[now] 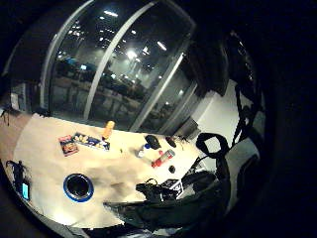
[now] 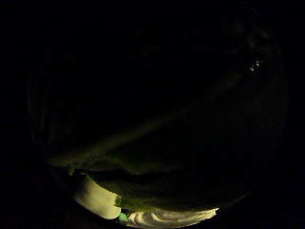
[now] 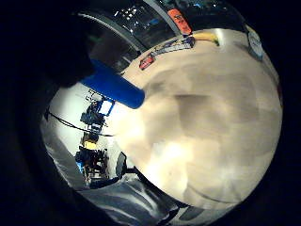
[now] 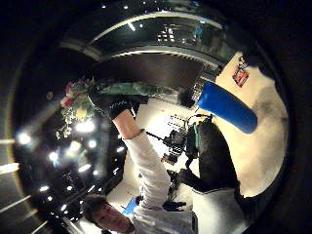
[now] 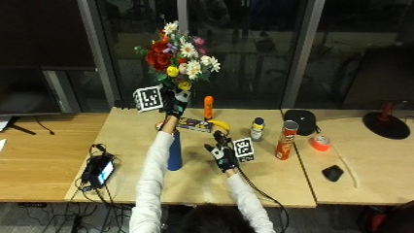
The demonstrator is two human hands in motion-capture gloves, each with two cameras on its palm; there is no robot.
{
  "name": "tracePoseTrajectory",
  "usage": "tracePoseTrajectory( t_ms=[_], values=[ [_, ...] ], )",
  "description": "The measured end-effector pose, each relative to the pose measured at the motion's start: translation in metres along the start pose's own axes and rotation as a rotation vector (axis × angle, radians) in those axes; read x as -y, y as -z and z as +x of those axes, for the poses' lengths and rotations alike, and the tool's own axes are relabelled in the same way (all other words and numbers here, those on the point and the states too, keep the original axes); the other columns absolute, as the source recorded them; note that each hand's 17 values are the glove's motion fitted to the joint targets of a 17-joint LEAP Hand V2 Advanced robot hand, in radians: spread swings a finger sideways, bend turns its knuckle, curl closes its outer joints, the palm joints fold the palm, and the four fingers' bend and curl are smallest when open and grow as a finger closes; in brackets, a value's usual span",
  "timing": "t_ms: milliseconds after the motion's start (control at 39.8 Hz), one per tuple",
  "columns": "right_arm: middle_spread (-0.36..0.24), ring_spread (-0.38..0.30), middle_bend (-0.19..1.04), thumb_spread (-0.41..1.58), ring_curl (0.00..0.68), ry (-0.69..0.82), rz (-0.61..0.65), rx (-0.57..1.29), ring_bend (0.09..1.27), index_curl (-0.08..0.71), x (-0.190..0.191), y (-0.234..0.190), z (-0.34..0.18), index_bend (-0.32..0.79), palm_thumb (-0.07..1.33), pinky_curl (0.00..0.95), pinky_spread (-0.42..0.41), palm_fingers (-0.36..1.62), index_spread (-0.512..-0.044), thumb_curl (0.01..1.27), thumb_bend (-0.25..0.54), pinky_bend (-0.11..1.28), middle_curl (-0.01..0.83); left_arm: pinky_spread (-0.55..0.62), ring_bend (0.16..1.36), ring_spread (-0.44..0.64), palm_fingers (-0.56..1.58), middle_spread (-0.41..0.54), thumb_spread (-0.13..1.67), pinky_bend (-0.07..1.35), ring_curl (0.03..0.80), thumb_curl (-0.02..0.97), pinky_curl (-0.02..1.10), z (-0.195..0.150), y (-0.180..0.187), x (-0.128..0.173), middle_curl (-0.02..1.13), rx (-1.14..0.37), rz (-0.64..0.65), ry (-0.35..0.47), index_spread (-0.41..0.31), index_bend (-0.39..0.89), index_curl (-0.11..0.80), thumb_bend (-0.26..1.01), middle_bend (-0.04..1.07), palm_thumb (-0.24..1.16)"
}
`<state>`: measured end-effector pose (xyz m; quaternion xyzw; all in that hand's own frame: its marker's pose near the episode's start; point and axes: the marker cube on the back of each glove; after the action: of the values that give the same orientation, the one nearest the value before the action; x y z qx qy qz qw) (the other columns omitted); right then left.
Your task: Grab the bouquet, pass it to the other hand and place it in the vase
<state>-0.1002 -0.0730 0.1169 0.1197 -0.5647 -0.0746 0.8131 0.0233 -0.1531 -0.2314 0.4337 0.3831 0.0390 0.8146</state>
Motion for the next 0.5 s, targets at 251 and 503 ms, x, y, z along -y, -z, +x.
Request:
tracePoseTrajectory(
  t_ms=[251, 503],
  values=[
    [-0.042, -0.021, 0.18, 1.03, 0.348, 0.050, 0.138, -0.115, 0.38, 0.272, 0.022, 0.021, 0.004, 0.03, 0.72, 0.379, 0.162, 0.14, -0.332, 0.52, -0.032, 0.54, 0.384, -0.41, 0.80, -0.39, 1.38, -0.351, 0.27, 0.61, 0.485, 0.757, 0.46, -0.035, 0.005, 0.006, 0.57, 0.016, 0.043, 0.032, -0.327, 0.39, 0.559, -0.02, 0.73, 0.88],
    [0.017, 0.087, 0.19, 1.06, 0.322, -0.091, 0.144, -0.130, 0.40, 0.198, 0.017, 0.030, 0.006, 0.08, 0.72, 0.367, 0.244, 0.01, -0.355, 0.51, -0.021, 0.61, 0.356, -0.40, 0.80, -0.39, 1.37, -0.352, 0.28, 0.62, 0.485, 0.787, 0.46, -0.072, 0.004, 0.000, 0.57, -0.136, 0.054, 0.007, -0.331, 0.37, 0.577, -0.02, 0.74, 0.88]
  ],
)
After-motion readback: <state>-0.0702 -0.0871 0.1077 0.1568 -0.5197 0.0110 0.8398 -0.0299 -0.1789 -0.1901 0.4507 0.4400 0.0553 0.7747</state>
